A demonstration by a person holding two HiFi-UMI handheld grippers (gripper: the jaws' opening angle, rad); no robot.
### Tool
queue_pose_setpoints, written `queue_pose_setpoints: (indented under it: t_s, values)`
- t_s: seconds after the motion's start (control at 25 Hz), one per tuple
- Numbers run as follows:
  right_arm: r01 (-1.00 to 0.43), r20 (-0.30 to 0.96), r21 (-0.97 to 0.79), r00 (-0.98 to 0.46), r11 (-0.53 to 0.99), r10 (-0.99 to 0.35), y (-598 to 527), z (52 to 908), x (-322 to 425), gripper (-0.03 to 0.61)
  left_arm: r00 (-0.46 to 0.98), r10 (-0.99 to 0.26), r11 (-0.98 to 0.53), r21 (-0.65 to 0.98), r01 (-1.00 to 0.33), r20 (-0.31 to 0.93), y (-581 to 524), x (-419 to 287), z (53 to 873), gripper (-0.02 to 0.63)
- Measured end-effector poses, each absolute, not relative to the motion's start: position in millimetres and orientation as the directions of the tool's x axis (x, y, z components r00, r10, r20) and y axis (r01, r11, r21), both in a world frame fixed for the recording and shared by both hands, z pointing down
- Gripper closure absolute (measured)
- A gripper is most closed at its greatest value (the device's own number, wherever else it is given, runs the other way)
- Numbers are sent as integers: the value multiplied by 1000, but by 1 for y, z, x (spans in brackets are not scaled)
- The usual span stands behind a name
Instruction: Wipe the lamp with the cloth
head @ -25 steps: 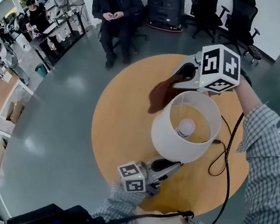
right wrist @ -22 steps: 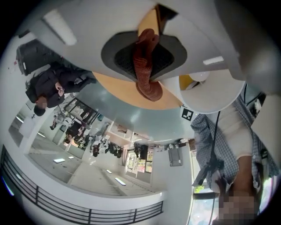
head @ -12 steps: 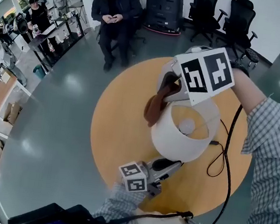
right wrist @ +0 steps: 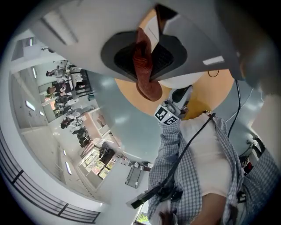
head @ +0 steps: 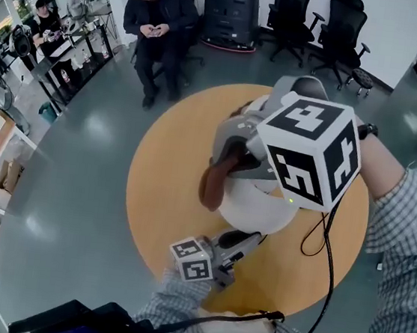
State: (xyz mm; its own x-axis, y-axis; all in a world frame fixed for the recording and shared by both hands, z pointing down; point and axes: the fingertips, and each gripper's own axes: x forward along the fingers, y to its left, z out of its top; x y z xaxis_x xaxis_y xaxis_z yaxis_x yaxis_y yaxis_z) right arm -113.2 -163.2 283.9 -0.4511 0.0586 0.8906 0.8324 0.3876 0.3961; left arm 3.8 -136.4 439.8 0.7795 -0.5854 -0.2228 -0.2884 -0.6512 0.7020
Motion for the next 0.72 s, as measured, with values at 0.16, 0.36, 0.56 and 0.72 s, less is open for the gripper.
queue_pose_setpoints:
  t_s: [0.16,0.36,0.56,0.72]
  values:
    - [800,855,442,-513,406,79,-137,280,-95,535,777,-588,-646,708,-285,-223,-139,11,442,541]
    - [722,810,490,-584,488,50,-123,288,-68,535,781,-585,-643,712,-282,-219,-140,14,442,541]
    - [556,729,521,-685,647,1,-126,284,-67,535,792,-571,-648,712,-272,-217,-143,-17,439,541]
    - [367,628,527,-776,767,-60,-124,282,-21,535,797,-566,-650,709,-274,-210,-141,-6,440,543]
